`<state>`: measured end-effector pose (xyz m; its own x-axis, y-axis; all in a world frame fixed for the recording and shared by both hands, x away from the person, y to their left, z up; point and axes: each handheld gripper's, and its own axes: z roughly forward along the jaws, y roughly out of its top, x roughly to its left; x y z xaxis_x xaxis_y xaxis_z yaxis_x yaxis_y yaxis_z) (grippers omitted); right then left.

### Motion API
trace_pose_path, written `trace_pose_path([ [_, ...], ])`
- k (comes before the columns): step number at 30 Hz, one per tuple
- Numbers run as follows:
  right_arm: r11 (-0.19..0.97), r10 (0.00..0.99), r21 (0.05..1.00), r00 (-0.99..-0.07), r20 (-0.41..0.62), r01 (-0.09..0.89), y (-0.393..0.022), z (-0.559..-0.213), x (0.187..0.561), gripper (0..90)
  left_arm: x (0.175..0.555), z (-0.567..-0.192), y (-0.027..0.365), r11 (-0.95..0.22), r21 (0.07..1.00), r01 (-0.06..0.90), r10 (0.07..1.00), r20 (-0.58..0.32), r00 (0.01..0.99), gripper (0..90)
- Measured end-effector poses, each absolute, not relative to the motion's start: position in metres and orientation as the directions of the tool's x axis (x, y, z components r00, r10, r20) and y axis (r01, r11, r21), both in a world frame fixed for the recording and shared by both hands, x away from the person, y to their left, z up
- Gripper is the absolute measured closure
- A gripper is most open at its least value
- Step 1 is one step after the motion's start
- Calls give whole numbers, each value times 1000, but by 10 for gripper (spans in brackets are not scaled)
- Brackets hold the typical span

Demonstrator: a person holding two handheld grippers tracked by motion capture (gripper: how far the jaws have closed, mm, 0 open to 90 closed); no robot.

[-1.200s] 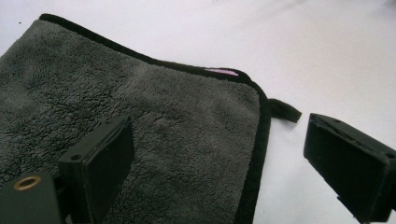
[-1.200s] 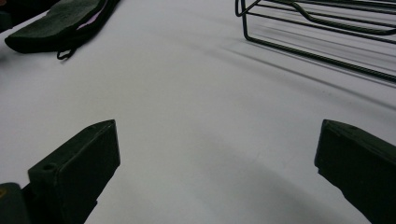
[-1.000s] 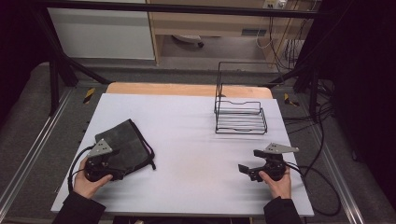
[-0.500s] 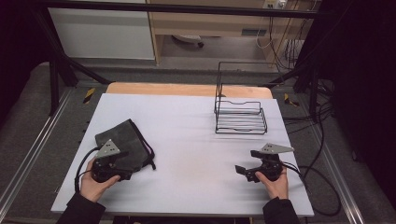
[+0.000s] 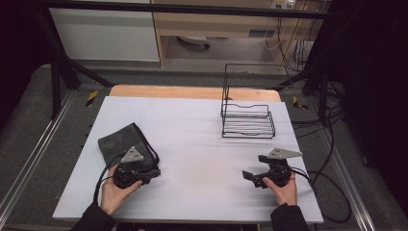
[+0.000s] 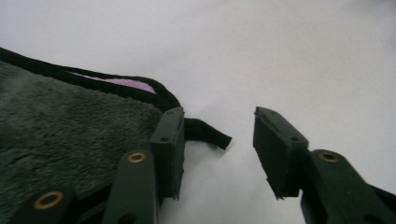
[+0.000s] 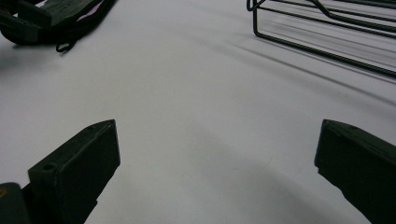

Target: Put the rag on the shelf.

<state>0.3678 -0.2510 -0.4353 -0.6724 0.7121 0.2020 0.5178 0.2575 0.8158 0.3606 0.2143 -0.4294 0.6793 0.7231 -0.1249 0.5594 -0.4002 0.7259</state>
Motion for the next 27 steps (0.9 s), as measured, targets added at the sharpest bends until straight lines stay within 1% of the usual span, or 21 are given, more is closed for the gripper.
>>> trace_pose_path([
  [2, 258, 713, 816, -672, 200, 517, -251, -436, 368, 8, 361, -431, 212, -400, 722, 564, 726, -126, 676, 618],
  [3, 258, 713, 816, -672, 200, 517, -251, -436, 368, 8, 361, -432, 211, -408, 717, 565, 726, -121, 677, 618],
  [4, 260, 711, 814, -673, 203, 519, -250, -436, 368, 8, 362, -433, 210, -402, 716, 571, 726, -130, 675, 664],
  [6, 261, 711, 812, -673, 203, 521, -250, -436, 368, 8, 363, -434, 208, -404, 711, 575, 726, -133, 675, 692],
  [9, 260, 711, 814, -673, 203, 520, -250, -436, 368, 8, 366, -438, 204, -409, 700, 586, 736, -126, 665, 713],
  [11, 260, 711, 814, -673, 203, 520, -250, -436, 368, 8, 369, -444, 200, -438, 676, 593, 740, -103, 664, 723],
  [14, 261, 711, 813, -673, 202, 520, -250, -436, 368, 8, 369, -446, 197, -444, 674, 591, 744, -90, 662, 731],
  [17, 260, 711, 814, -673, 202, 519, -250, -436, 368, 8, 370, -446, 195, -443, 675, 590, 752, -78, 655, 787],
  [18, 260, 711, 814, -673, 202, 519, -250, -436, 368, 8, 370, -446, 195, -442, 675, 591, 755, -77, 651, 787],
  [19, 260, 711, 814, -673, 203, 520, -250, -436, 368, 8, 371, -446, 195, -435, 675, 596, 757, -84, 648, 824],
  [20, 260, 711, 814, -673, 203, 520, -250, -436, 368, 8, 372, -446, 196, -428, 676, 600, 758, -93, 646, 824],
  [21, 261, 711, 814, -674, 202, 520, -250, -436, 368, 8, 375, -447, 198, -411, 675, 612, 760, -117, 639, 856],
  [27, 261, 711, 813, -673, 202, 520, -251, -436, 368, 8, 375, -446, 199, -409, 676, 613, 761, -119, 638, 889],
])
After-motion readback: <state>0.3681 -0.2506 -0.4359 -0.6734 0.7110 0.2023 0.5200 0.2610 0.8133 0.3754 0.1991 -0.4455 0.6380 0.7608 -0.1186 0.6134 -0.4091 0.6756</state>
